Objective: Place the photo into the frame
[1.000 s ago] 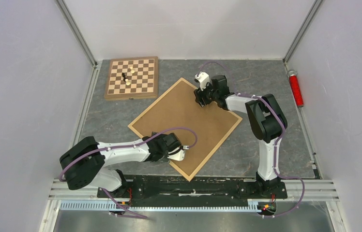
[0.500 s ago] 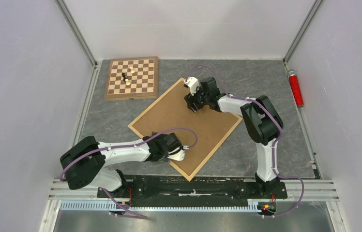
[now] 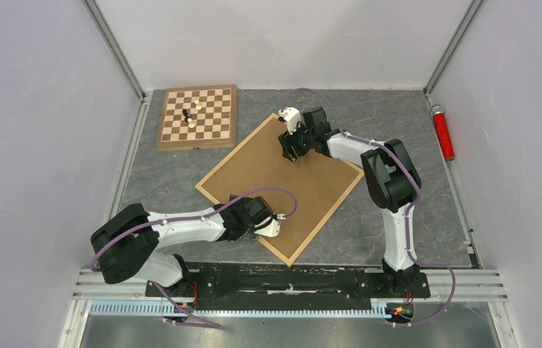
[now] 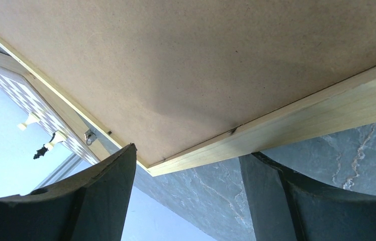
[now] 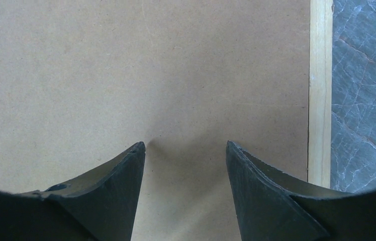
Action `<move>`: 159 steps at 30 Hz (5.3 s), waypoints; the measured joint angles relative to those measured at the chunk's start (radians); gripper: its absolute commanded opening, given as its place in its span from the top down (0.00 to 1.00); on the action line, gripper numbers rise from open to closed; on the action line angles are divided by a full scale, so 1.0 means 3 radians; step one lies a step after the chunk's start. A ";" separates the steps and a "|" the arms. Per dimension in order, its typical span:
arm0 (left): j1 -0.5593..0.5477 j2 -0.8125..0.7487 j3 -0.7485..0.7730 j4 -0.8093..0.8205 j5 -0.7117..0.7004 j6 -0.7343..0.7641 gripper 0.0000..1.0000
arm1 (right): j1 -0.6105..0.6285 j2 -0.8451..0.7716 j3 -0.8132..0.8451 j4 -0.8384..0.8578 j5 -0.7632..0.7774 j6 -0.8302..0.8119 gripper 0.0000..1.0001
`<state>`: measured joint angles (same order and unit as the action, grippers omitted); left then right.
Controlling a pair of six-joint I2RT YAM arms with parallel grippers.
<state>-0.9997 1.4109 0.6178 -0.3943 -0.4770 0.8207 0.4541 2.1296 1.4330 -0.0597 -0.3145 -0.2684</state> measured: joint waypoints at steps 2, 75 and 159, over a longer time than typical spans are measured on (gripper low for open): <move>0.0003 0.0000 0.0000 0.0024 0.0014 0.0000 0.19 | -0.0019 0.0013 0.0034 -0.0033 -0.0010 0.0022 0.36; 0.0053 -0.0037 -0.0004 0.0050 0.0095 0.0003 0.20 | -0.0291 0.0407 0.0837 -0.1029 -0.0188 -0.0235 0.42; 0.0099 -0.0099 0.0032 -0.0004 0.0365 0.0000 0.20 | -0.1232 -0.1269 -0.1249 -0.1076 -0.0355 -0.0656 0.32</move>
<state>-0.9699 1.3811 0.6273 -0.3954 -0.3676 0.8207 0.0845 1.7489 1.0584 -0.3824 -0.4210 -0.4652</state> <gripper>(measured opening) 0.804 0.695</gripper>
